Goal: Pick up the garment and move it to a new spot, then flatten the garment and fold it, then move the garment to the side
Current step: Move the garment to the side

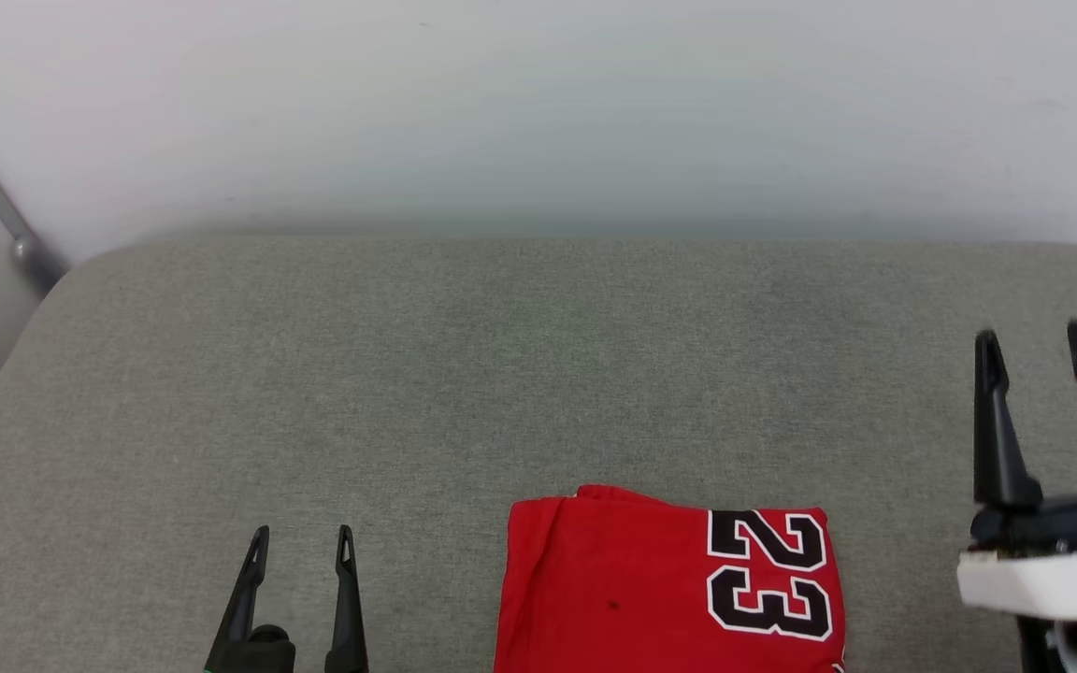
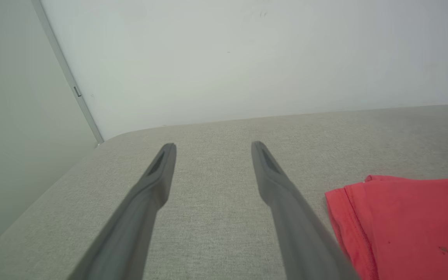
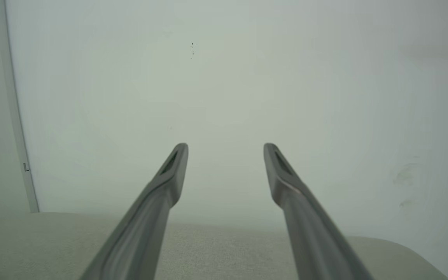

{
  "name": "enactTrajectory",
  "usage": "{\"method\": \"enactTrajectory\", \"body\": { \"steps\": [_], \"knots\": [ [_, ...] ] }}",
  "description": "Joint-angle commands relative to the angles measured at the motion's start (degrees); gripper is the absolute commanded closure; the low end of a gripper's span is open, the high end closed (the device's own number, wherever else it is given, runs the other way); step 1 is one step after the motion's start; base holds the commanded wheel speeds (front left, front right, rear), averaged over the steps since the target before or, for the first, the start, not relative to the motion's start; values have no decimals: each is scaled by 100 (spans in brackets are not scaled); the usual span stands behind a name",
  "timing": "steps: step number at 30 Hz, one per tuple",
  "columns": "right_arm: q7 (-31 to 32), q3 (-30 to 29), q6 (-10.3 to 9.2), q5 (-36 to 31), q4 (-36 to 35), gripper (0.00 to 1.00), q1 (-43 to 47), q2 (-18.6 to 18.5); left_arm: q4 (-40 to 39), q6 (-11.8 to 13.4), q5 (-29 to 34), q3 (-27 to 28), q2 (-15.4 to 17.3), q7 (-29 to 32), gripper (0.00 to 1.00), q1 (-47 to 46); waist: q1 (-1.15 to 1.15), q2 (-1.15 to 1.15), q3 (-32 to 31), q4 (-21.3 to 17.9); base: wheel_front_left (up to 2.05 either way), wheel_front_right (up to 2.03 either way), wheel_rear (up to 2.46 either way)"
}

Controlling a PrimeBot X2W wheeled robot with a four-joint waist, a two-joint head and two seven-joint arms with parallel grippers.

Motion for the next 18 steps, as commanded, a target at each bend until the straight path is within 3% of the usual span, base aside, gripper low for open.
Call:
{"method": "enactTrajectory", "body": {
  "steps": [1,5,10,18],
  "knots": [
    [61,74,-4,14,-40,0,-224,-169,7,-17,19,25,-25,-25,0,-56,0,0,15,-7,0,0,0],
    [964,401,-5,520,55,0,-817,-732,9,-38,36,26,-36,-25,0,-87,0,0,66,3,0,0,0],
    [2910,952,-4,1486,129,0,-1306,-1556,-26,-45,39,51,-56,-25,0,-131,0,0,210,5,0,0,0],
    [5858,1390,-4,3587,578,0,-1277,-2506,-46,-75,49,36,-95,-25,0,-350,0,0,570,40,0,0,0]
  ]
}}
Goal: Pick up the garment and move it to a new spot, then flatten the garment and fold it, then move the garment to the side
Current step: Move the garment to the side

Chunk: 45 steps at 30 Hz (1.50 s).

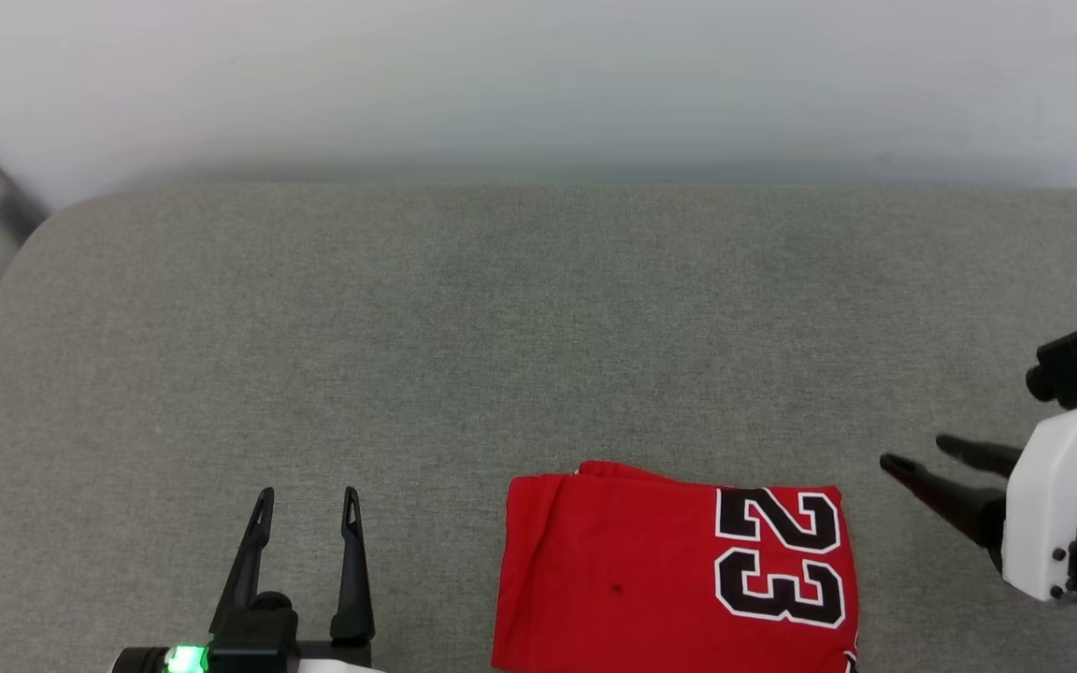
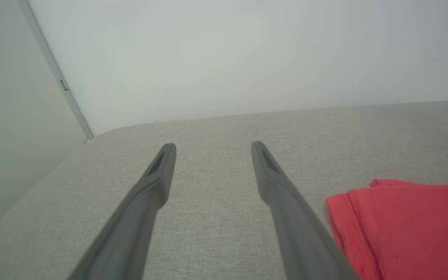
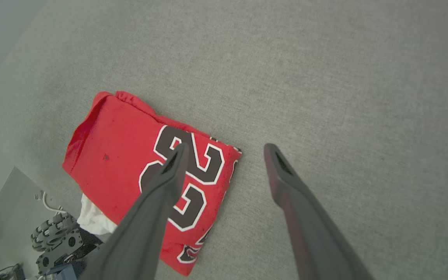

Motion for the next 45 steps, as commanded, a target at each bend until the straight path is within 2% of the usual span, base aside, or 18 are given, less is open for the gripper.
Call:
{"method": "enactTrajectory", "body": {
  "steps": [1,4,8,17,25,26,27,28,36,45],
  "knots": [
    [321,54,-3,232,38,0,75,-168,-20,-19,27,9,1,-25,0,-98,0,0,130,30,0,0,0],
    [929,124,-3,734,232,0,239,-361,-28,-43,33,-6,-12,-25,0,-209,0,0,305,77,0,0,0],
    [1292,67,-3,1237,420,0,375,-308,-28,-65,44,-39,-34,-25,0,-393,0,0,591,175,0,0,0],
    [1357,271,-3,1615,670,0,423,60,-17,-103,45,-126,-89,-25,0,-781,0,0,1198,406,0,0,0],
    [1422,842,-7,1677,906,0,390,250,6,-81,39,-172,-117,-26,0,-953,0,0,1390,536,0,0,0],
    [1400,901,-7,1675,906,4,378,231,16,-77,38,-176,-120,-26,0,-962,0,0,1388,544,0,0,0],
    [1364,952,-7,1665,891,70,366,209,26,-76,36,-177,-120,-26,0,-968,0,0,1382,549,0,0,0],
    [1329,978,-7,1680,891,100,354,192,36,-69,35,-174,-121,-26,0,-970,0,0,1370,552,0,0,0],
    [943,1065,-4,1797,656,100,45,-102,92,-38,14,-134,-129,-26,0,-787,0,0,1089,464,0,0,0],
    [865,1237,-4,1734,175,100,-551,-726,11,-17,-9,83,-78,-26,0,-456,0,0,728,-279,0,0,0]
  ]
}}
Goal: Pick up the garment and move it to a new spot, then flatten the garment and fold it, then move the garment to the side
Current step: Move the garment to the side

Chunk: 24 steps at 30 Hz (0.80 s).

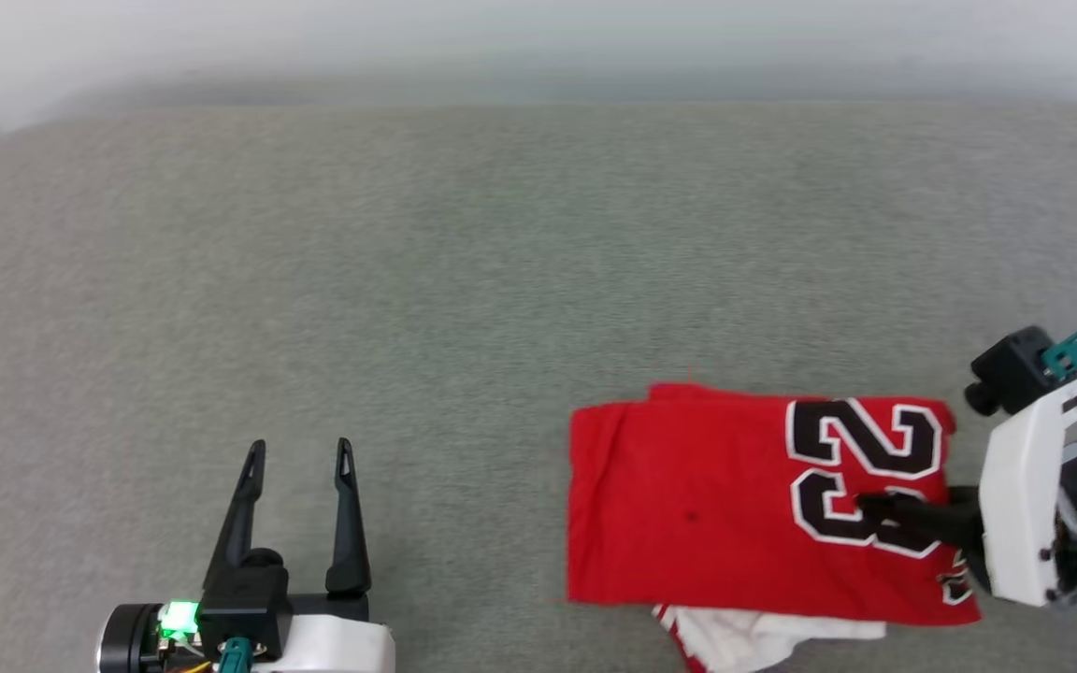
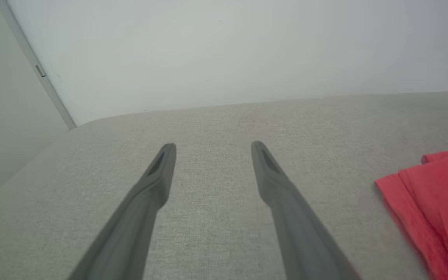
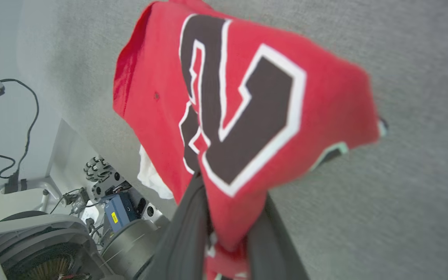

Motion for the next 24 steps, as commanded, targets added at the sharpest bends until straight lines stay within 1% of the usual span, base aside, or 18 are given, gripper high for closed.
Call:
{"method": "enactTrajectory", "body": {
  "steps": [1,4,8,14,20,24],
  "knots": [
    [30,-8,-5,-31,-37,100,-95,-101,-37,-10,21,16,8,-26,0,41,0,0,-79,-317,0,0,0],
    [88,9,-6,-199,-113,100,-294,-427,-103,-19,36,79,21,-26,0,20,0,0,60,-667,0,0,0],
    [-5,-137,-5,-410,6,100,-579,-749,-182,-17,79,163,87,-19,0,-68,0,0,359,-1089,0,0,0],
    [-246,-454,-6,-748,515,100,-967,-1144,-347,-27,142,302,306,-19,0,-288,0,0,959,-1510,0,0,0],
    [-570,-772,-6,-1292,1364,100,-1321,-1492,-518,-90,178,344,540,-19,0,-536,0,0,1454,-1574,0,0,0],
    [-767,-1011,-6,-1699,1942,100,-1563,-1546,-673,-98,180,349,616,-19,0,-672,0,0,1754,-1532,0,0,0]
  ]
}}
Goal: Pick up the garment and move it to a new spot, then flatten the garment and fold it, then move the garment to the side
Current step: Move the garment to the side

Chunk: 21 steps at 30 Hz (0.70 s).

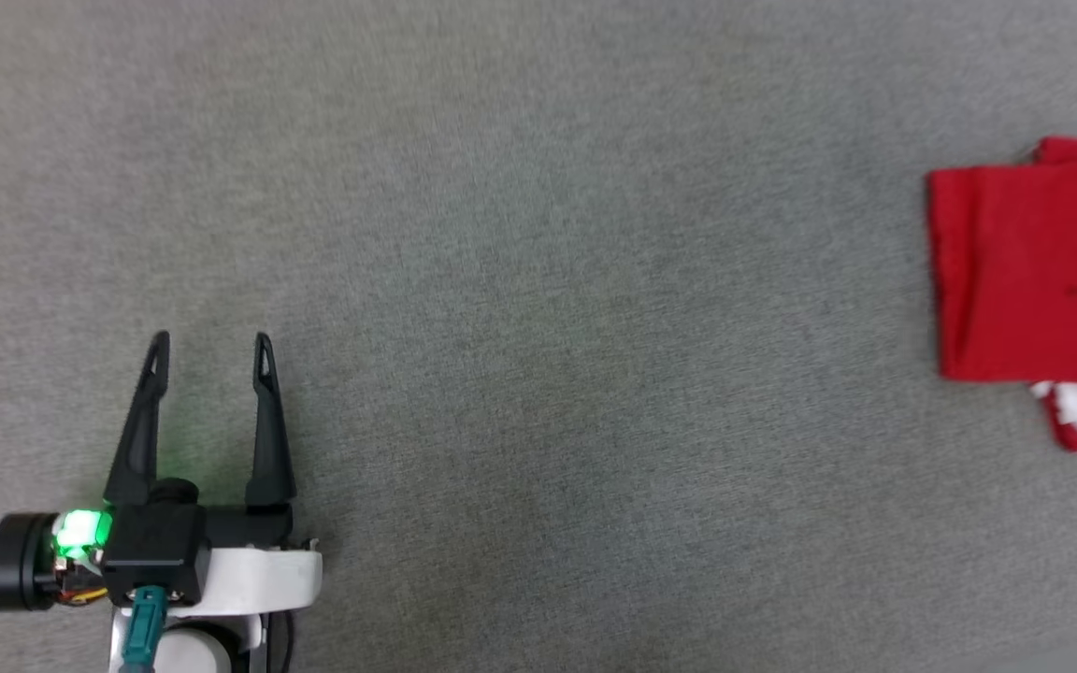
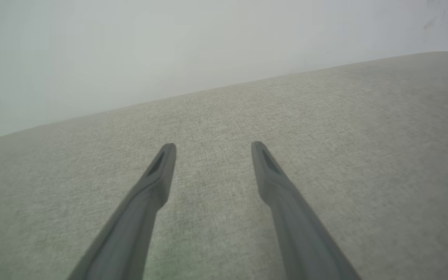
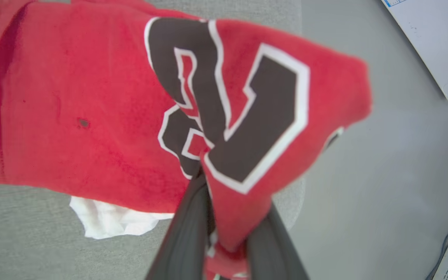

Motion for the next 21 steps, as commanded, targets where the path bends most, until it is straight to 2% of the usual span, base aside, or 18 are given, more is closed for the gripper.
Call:
{"method": "enactTrajectory", "body": {
  "steps": [1,10,17,18,19,21],
  "knots": [
    [-62,-91,-5,-97,146,100,-166,-16,-71,7,24,-2,21,-12,0,-108,-1,0,264,2,0,0,0],
    [-448,-670,-5,-777,1094,100,-782,2,-374,48,33,-55,136,-8,0,-389,-1,0,846,145,0,0,0],
    [-707,-873,-6,-1181,1617,100,-1004,207,-483,105,2,-88,135,3,0,-472,-1,0,886,198,0,0,0],
    [-788,-899,-6,-1264,1689,63,-1014,253,-478,111,-7,-107,120,2,0,-459,-1,0,828,208,0,0,0],
    [-882,-926,-6,-1348,1775,0,-1037,312,-471,119,-17,-131,102,2,0,-434,-1,0,759,216,0,0,0],
    [-1030,-949,-5,-1502,1927,0,-1054,386,-458,127,-48,-177,60,1,0,-385,-1,0,577,254,0,0,0]
  ]
}}
